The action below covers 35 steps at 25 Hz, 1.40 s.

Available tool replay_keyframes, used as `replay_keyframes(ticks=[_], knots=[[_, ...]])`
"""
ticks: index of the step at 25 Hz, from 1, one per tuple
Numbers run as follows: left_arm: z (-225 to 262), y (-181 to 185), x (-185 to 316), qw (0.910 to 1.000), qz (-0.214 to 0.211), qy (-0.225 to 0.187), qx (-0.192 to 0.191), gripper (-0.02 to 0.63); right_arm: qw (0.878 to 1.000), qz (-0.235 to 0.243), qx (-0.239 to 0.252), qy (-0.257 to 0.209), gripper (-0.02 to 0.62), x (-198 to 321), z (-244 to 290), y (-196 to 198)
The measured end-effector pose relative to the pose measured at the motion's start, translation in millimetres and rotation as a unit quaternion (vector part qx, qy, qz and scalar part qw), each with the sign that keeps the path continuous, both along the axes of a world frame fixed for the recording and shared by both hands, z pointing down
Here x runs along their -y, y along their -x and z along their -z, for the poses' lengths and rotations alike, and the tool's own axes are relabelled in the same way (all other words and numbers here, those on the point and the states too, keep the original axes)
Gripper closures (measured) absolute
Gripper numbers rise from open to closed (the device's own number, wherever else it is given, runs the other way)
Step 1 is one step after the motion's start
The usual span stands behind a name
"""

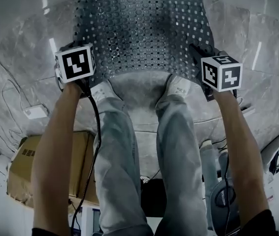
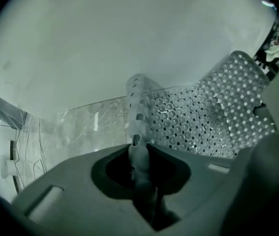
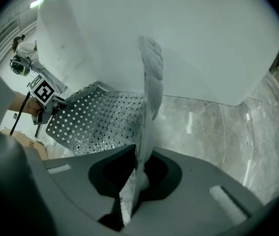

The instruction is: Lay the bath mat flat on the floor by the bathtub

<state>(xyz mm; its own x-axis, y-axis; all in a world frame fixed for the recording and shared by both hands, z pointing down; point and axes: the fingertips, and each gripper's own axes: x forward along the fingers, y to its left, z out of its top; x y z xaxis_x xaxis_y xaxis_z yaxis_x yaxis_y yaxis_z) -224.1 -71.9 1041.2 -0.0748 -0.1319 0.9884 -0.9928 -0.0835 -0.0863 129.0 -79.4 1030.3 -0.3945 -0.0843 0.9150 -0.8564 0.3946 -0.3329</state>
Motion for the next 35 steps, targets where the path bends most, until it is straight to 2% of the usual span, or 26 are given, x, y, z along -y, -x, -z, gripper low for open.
replay_keyframes(ticks=[4,8,11,13,16,19,22,25,28,32,35], knots=[[-17,5,-4,0.9999,-0.002,0.016,0.003,0.515,1.000,-0.021,-0.022,0.003,0.566,0,-14,-15],[-34,24,-21,0.9975,-0.003,0.056,0.043,0.476,0.998,-0.047,-0.051,0.007,0.565,0,-38,-31],[-52,36,-12,0.9968,-0.024,0.045,0.061,0.467,0.996,-0.064,-0.056,0.007,0.565,5,-56,-39],[-57,49,-12,0.9955,-0.024,0.051,0.077,0.459,0.997,-0.057,-0.056,0.008,0.565,4,-64,-39],[-71,51,-21,0.9964,0.007,0.066,0.053,0.457,0.998,-0.033,-0.058,0.017,0.560,2,-76,-48],[-76,52,-25,0.9958,0.042,0.073,0.036,0.434,0.997,-0.037,-0.062,0.026,0.543,5,-81,-59],[-68,57,-33,0.9943,0.059,0.078,0.042,0.396,0.995,-0.054,-0.075,0.033,0.461,5,-80,-70],[-55,59,-43,0.9926,0.078,0.085,0.039,0.371,0.991,-0.094,-0.079,0.046,0.382,3,-75,-77],[-39,55,-60,0.9907,0.085,0.100,0.034,0.359,0.986,-0.127,-0.090,0.059,0.367,-8,-64,-83],[-17,43,-69,0.9892,0.098,0.108,0.015,0.359,0.982,-0.132,-0.122,0.057,0.358,-12,-44,-89],[1,31,-67,0.9882,0.114,0.102,-0.012,0.366,0.982,-0.139,-0.118,0.054,0.368,-16,-25,-77]])
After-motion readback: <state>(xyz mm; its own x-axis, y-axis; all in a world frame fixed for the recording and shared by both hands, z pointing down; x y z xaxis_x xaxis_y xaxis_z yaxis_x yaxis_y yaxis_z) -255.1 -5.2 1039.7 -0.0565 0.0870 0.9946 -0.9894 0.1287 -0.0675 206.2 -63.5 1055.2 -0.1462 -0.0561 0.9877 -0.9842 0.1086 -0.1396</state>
